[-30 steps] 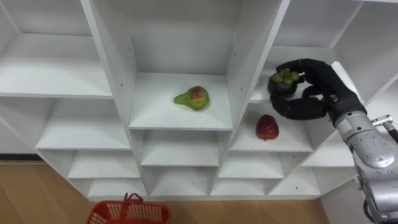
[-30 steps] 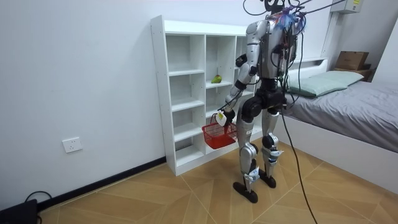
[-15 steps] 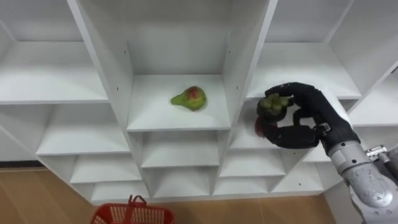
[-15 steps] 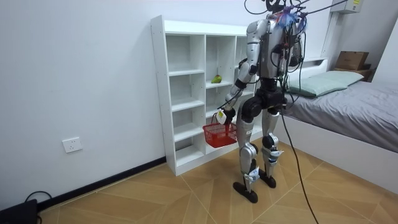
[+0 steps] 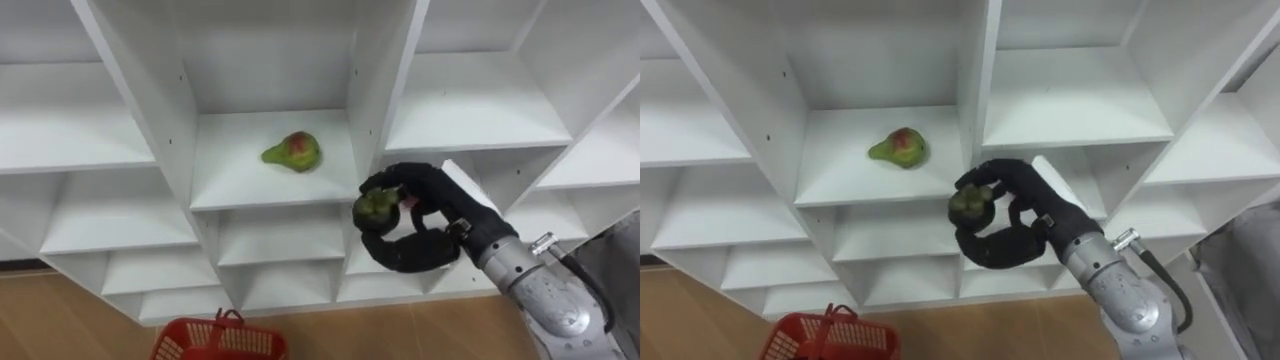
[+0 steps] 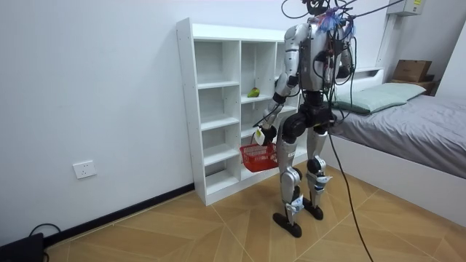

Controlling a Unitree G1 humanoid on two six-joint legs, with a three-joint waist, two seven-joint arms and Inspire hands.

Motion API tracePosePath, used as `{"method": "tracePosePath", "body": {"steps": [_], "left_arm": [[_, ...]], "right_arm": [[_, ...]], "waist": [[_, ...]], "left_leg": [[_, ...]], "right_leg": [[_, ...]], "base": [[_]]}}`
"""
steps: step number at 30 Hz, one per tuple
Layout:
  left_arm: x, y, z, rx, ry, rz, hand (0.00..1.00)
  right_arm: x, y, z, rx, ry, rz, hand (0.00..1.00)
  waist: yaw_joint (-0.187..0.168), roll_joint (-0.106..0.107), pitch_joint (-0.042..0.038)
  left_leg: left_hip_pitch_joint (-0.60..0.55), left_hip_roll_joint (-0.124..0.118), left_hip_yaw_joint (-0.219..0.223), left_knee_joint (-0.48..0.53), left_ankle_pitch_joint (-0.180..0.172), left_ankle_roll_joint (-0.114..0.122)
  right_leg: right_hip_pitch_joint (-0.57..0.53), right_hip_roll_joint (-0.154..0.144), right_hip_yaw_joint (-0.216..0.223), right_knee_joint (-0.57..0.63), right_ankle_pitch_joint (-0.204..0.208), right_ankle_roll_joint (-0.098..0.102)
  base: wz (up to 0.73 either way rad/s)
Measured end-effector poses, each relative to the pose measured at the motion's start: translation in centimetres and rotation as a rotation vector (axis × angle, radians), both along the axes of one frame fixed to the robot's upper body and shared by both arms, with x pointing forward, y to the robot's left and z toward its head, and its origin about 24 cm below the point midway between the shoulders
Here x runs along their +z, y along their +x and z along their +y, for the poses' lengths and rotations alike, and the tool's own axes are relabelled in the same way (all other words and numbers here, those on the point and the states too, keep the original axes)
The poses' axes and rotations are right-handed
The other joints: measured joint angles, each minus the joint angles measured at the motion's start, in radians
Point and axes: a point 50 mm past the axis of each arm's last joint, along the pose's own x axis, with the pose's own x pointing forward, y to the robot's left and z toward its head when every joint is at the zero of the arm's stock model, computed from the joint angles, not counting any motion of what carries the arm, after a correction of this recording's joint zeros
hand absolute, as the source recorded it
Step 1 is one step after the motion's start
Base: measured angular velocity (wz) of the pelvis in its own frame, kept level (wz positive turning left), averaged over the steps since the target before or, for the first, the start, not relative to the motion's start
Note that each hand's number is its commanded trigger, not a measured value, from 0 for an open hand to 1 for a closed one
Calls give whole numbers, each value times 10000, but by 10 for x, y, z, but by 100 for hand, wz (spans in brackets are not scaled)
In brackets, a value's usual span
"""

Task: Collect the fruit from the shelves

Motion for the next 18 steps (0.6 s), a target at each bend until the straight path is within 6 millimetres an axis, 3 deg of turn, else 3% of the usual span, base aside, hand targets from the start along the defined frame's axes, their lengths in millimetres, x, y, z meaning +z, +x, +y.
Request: {"method": "tracePosePath", "body": {"steps": [7, 12, 18], "left_arm": [[1, 6, -3, -231, -41, -125, 100], [3, 15, -7, -583, -45, -410, 100], [6, 25, -8, -806, -160, -724, 100]], "right_arm": [[-5, -3, 9, 381, 3, 258, 100], [-22, -11, 16, 817, 10, 1073, 100], [-39, -5, 14, 590, -1123, 1377, 100]], "waist": [[56, 65, 35], [186, 142, 64], [250, 250, 119]], "left_leg": [[-146, 3, 3, 37, 0, 0], [-352, 5, -47, 65, 0, 0], [-1047, 8, -204, 444, 3, 6]], "right_leg": [[-107, -3, -68, -4, 5, -6], [-237, -34, -252, -6, 8, -7], [-806, -88, -394, 208, 42, -41]], "base": [[1], [7], [8]]}}
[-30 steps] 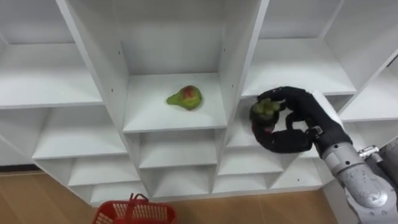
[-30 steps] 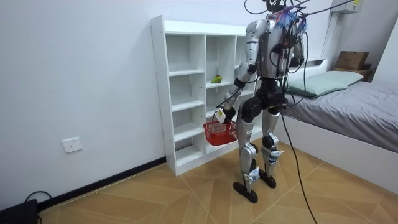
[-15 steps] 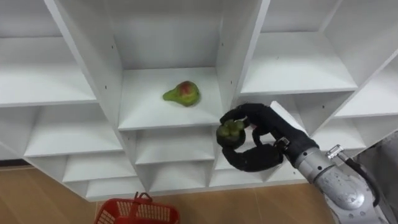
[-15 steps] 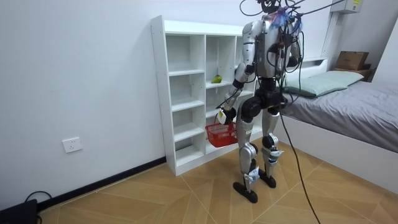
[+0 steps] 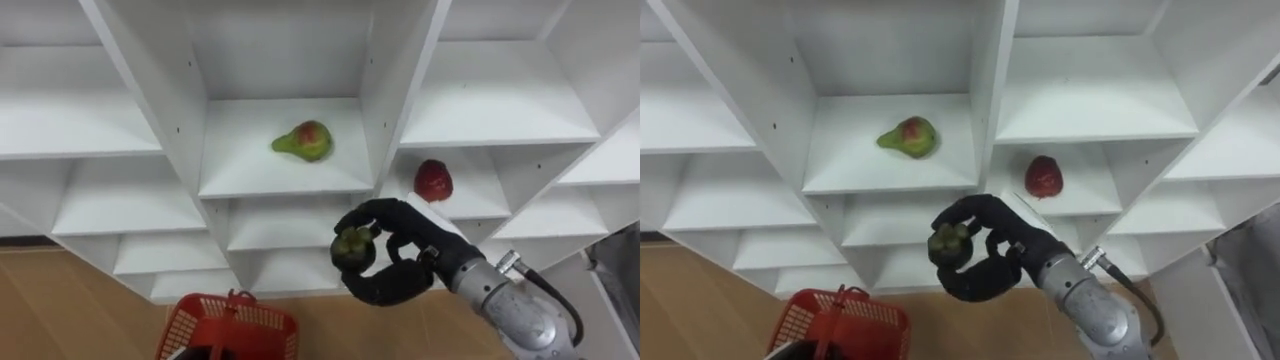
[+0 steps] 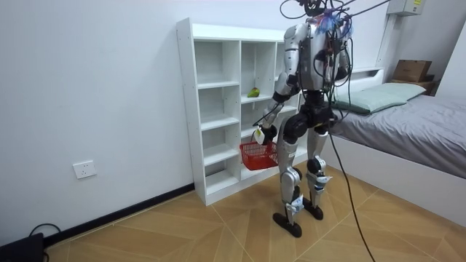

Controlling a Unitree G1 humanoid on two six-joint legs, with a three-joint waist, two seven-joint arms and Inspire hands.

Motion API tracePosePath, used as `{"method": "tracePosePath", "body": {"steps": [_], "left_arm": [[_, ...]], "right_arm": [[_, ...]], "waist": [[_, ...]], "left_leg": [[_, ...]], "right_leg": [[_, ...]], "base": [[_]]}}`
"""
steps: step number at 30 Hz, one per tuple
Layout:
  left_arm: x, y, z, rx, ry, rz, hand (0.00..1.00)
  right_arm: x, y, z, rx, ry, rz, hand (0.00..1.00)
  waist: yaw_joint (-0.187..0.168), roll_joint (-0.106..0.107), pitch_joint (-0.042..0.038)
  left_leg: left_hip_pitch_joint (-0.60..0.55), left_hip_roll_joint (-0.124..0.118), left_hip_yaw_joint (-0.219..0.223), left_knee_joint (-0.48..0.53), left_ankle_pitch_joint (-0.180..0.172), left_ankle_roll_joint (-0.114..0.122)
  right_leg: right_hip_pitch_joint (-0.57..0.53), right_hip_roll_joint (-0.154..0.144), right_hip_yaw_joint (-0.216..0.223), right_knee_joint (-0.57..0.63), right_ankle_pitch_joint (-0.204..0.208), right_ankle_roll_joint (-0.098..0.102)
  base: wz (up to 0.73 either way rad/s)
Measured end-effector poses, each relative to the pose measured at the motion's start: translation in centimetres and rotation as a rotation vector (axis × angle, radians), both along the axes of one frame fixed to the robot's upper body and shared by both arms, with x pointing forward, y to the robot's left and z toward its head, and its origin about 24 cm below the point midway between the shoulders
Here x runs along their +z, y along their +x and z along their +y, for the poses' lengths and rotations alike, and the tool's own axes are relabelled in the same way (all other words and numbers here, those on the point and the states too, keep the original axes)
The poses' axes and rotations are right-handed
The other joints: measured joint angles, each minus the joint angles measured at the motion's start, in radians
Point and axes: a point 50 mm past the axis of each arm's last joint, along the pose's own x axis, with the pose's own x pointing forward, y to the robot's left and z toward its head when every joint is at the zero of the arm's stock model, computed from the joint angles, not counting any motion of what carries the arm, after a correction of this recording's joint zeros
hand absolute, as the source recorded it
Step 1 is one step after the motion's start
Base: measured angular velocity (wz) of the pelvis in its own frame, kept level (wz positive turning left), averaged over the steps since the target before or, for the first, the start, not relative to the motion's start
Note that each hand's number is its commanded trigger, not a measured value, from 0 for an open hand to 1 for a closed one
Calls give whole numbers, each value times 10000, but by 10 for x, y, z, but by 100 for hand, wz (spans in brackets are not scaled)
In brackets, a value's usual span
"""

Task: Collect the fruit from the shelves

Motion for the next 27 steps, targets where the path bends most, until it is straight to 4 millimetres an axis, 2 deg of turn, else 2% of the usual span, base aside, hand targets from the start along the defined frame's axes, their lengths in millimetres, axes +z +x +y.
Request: {"method": "tracePosePath", "body": {"steps": [2, 9, 18, 27], "left_arm": [[1, 4, -3, -211, -88, -98, 100], [3, 10, -11, -590, -362, -445, 100], [16, 35, -24, -1398, -471, -1627, 100], [25, 48, -33, -2008, -414, -2350, 100]], "right_arm": [[-10, 0, -3, -124, -338, 255, 100], [-35, -9, -2, 147, -899, 1187, 100], [-48, -9, 9, 174, -1044, 1077, 100], [-55, -11, 18, 492, -1063, 1255, 100]], "waist": [[-29, 71, 39], [14, 159, 26], [48, 212, 42], [47, 322, 64]], "left_leg": [[-195, -4, -116, 99, 2, 3], [-889, -27, -145, 320, 46, 70], [-1367, -34, -180, 528, 64, 97], [-1473, -41, -224, 550, 63, 97]], "right_leg": [[-107, -29, -142, 35, 10, -6], [-803, -92, -155, 301, 10, -11], [-1233, -133, -233, 461, 10, -11], [-1308, -168, -340, 476, -1, -17]], "base": [[16], [1], [2], [1]]}}
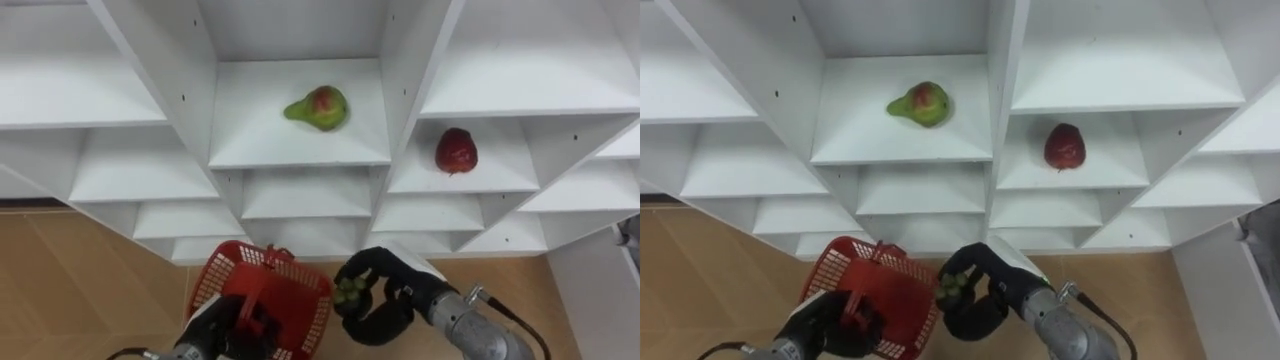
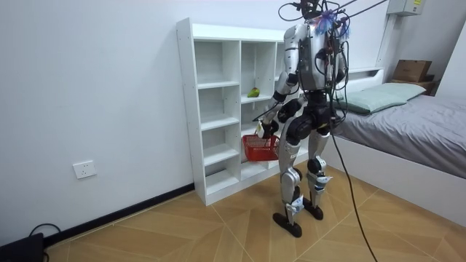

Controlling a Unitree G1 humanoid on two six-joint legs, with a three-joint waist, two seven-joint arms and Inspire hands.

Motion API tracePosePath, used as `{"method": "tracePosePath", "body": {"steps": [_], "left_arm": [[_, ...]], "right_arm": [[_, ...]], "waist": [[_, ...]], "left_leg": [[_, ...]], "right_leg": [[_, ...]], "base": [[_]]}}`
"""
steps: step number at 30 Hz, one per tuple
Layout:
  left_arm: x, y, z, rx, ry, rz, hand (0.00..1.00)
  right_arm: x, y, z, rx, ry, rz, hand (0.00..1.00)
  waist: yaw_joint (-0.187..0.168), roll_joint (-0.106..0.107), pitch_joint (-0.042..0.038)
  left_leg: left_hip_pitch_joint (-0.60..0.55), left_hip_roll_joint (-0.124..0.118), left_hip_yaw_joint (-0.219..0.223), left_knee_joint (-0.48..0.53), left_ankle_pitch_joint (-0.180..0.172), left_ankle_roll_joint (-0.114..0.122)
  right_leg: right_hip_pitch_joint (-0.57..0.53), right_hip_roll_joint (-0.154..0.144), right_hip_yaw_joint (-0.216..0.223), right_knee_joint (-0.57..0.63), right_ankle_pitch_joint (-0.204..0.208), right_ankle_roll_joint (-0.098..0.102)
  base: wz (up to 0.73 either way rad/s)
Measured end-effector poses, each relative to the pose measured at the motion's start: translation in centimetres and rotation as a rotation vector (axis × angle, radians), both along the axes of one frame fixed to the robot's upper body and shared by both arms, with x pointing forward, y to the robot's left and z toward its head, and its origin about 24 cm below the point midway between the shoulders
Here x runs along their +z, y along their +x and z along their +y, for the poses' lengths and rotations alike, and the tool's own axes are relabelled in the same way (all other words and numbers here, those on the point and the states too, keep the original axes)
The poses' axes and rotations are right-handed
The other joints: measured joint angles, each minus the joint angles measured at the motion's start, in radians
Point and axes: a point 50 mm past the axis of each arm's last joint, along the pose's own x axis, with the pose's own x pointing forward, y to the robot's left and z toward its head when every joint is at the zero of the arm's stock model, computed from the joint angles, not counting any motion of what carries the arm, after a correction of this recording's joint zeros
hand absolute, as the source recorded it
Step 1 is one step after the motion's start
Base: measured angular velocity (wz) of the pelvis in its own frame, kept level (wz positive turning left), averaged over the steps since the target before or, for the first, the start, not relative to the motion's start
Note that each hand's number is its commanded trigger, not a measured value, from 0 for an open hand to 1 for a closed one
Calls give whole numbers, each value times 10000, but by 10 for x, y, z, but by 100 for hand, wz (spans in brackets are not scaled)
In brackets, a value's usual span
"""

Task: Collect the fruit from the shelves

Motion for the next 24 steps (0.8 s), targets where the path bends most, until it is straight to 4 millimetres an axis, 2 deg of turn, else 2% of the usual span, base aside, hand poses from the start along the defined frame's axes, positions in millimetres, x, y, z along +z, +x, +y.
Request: {"method": "tracePosePath", "body": {"steps": [8, 18, 24], "left_arm": [[12, 15, -28, -1339, -286, -852, 100], [14, 19, -38, -1746, -454, -956, 100], [20, 28, -40, -1954, -420, -1313, 100]], "right_arm": [[-6, 5, 12, 402, -87, 178, 100], [-7, 6, 14, 482, -127, 241, 100], [-4, 18, 16, 651, -290, 69, 100]], "waist": [[-31, 28, -6], [-6, 126, 7], [-26, 129, 8]], "left_leg": [[-95, -15, -77, 56, 8, 11], [-135, -20, -95, 45, 9, 11], [-168, -28, -76, 45, 18, 20]], "right_leg": [[-63, -15, -63, 51, 1, -2], [-113, -16, -63, 39, 1, -2], [-226, -43, -67, 164, 1, -3]], "base": [[2], [0], [0]]}}
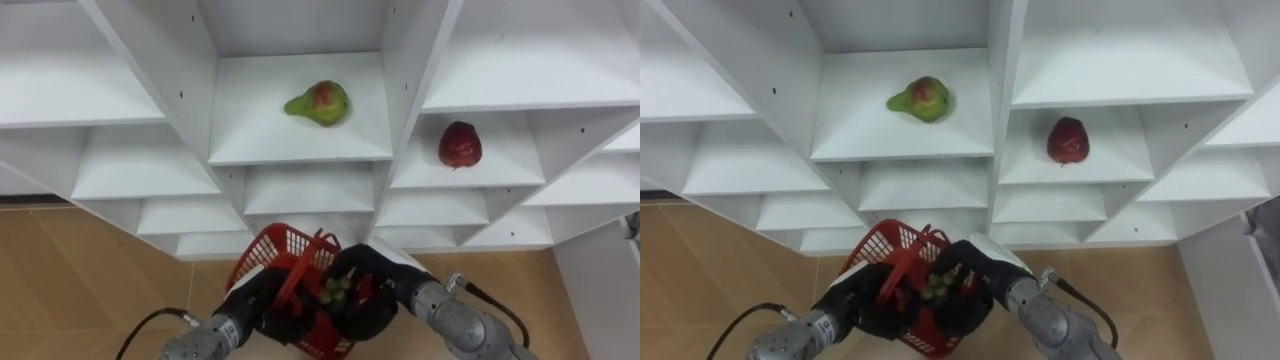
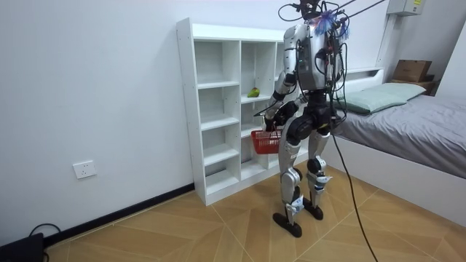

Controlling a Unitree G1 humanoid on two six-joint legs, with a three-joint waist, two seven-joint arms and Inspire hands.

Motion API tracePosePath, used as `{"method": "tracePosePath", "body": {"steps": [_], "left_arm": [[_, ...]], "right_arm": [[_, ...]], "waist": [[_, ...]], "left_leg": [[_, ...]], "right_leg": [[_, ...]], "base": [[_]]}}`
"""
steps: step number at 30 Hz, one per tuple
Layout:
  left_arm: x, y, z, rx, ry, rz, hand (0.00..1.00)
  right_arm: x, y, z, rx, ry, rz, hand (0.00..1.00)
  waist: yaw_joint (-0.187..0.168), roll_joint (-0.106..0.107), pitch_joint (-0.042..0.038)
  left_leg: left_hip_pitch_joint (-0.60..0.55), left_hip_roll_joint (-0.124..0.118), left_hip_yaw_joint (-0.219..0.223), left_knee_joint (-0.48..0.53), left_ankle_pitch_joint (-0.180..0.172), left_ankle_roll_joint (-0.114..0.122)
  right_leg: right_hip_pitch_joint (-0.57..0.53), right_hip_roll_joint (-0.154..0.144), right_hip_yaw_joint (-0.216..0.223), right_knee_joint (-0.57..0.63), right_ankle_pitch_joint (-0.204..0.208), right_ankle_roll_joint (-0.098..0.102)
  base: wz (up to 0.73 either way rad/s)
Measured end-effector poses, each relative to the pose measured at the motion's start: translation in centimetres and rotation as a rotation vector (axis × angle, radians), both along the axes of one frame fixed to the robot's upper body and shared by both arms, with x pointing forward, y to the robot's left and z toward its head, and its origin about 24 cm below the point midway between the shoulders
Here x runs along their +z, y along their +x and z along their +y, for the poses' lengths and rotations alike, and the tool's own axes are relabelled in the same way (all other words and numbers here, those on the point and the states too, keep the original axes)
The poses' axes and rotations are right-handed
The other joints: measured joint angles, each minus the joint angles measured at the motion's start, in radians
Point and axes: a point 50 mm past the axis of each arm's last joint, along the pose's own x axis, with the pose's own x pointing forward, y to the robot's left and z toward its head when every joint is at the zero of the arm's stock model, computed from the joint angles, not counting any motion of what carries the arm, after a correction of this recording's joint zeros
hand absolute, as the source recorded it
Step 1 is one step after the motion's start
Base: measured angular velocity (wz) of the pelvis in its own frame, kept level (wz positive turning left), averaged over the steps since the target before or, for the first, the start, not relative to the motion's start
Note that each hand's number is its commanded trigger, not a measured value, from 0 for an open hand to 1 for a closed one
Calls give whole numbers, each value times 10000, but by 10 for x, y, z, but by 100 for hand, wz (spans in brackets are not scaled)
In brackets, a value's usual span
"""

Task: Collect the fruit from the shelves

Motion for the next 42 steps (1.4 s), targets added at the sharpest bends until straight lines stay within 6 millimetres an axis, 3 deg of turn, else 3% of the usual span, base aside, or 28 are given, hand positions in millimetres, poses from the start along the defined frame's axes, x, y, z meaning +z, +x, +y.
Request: {"method": "tracePosePath", "body": {"steps": [7, 11, 30, 31, 32, 33, 42], "left_arm": [[0, 0, 0, -315, 178, -8, 100], [1, 2, -1, -507, 118, 4, 100], [7, 7, -7, -1104, 100, -240, 100], [7, 7, -7, -1107, 100, -239, 100], [6, 7, -7, -1115, 104, -236, 100], [6, 7, -7, -1141, 120, -229, 100], [5, 4, -11, -1572, 64, -77, 100]], "right_arm": [[-5, -2, 0, -59, 55, 201, 100], [-10, -2, -3, -108, -5, 412, 100], [-12, -1, -6, -341, -156, 338, 100], [-12, -1, -6, -340, -156, 339, 94], [-12, -1, -6, -333, -158, 341, 71], [-13, -1, -5, -309, -165, 347, 0], [-20, -7, -5, -243, -329, 693, 0]], "waist": [[9, 0, 8], [-14, 10, 78], [-28, 12, 79], [-29, 12, 79], [-22, 11, 78], [-23, 10, 78], [-32, -4, 81]], "left_leg": [[14, -8, 11, -1, 14, 17], [3, -20, 17, -2, 24, 29], [-111, -19, 52, -8, 25, 29], [-110, -20, 52, -7, 25, 30], [-107, -19, 53, -7, 25, 30], [-103, -18, 54, -7, 25, 30], [-102, -16, 63, -6, 25, 30]], "right_leg": [[11, -7, 11, 4, 1, -2], [-4, -19, 13, 1, 1, -1], [-119, -23, 3, -6, 0, 1], [-119, -23, 3, -5, 0, 1], [-119, -23, 5, -5, 0, 1], [-118, -23, 7, -5, 0, 0], [-120, -24, 9, -9, 0, 1]], "base": [[0], [0], [0], [0], [0], [0], [0]]}}
